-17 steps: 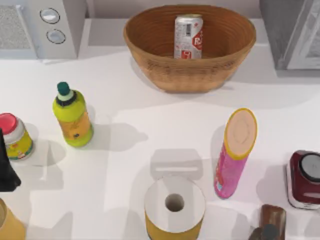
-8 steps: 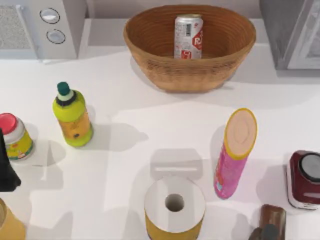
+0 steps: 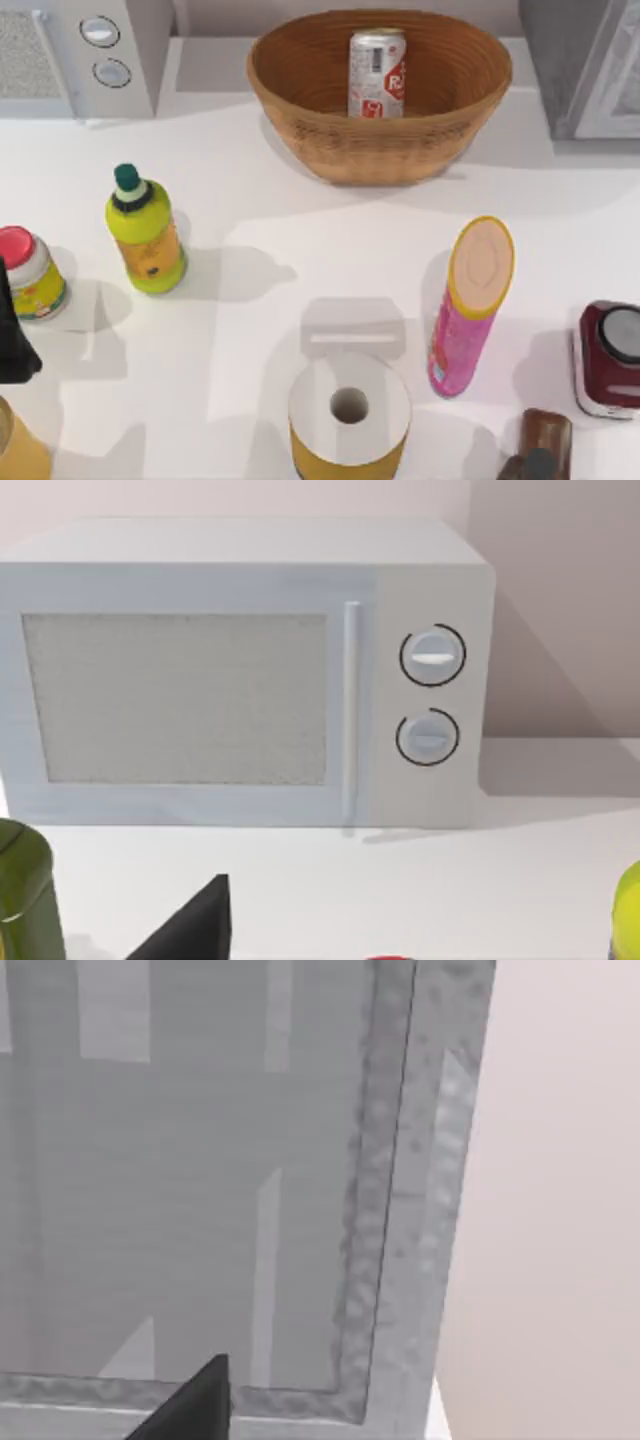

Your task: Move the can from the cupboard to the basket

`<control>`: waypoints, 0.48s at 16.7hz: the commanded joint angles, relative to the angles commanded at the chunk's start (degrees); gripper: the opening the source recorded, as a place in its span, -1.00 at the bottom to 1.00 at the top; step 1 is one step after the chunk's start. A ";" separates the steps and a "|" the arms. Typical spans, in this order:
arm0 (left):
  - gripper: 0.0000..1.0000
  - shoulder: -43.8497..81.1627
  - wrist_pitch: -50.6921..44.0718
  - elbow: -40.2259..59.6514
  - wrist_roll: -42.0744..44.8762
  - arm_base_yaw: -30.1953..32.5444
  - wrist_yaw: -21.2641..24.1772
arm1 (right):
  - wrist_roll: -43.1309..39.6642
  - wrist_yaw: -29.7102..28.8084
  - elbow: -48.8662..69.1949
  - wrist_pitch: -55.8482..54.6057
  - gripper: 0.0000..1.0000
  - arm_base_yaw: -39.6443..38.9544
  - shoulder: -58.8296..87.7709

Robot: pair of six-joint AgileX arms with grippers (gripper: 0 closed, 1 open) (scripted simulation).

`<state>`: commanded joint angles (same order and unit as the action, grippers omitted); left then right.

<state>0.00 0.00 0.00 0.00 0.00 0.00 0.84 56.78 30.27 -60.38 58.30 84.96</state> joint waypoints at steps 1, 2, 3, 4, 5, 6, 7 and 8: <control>1.00 0.00 0.00 0.00 0.00 0.00 0.00 | -0.23 -0.29 3.65 3.46 1.00 0.04 -0.89; 1.00 0.00 0.00 0.00 0.00 0.00 0.00 | -0.46 -0.53 7.90 7.41 1.00 0.14 -1.72; 1.00 0.00 0.00 0.00 0.00 0.00 0.00 | -0.68 -0.67 12.75 11.76 1.00 0.34 -2.44; 1.00 0.00 0.00 0.00 0.00 0.00 0.00 | -0.89 -0.71 18.20 16.42 1.00 0.63 -3.06; 1.00 0.00 0.00 0.00 0.00 0.00 0.00 | -1.09 -0.67 24.14 21.33 1.00 0.97 -3.58; 1.00 0.00 0.00 0.00 0.00 0.00 0.00 | -1.24 -0.58 30.36 26.41 1.00 1.29 -4.08; 1.00 0.00 0.00 0.00 0.00 0.00 0.00 | -1.34 -0.47 36.53 31.57 1.00 1.56 -4.62; 1.00 0.00 0.00 0.00 0.00 0.00 0.00 | -1.39 -0.39 42.48 36.82 1.00 1.70 -5.19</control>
<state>0.00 0.00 0.00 0.00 0.00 0.00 -0.54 56.38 72.75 -23.56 59.99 79.76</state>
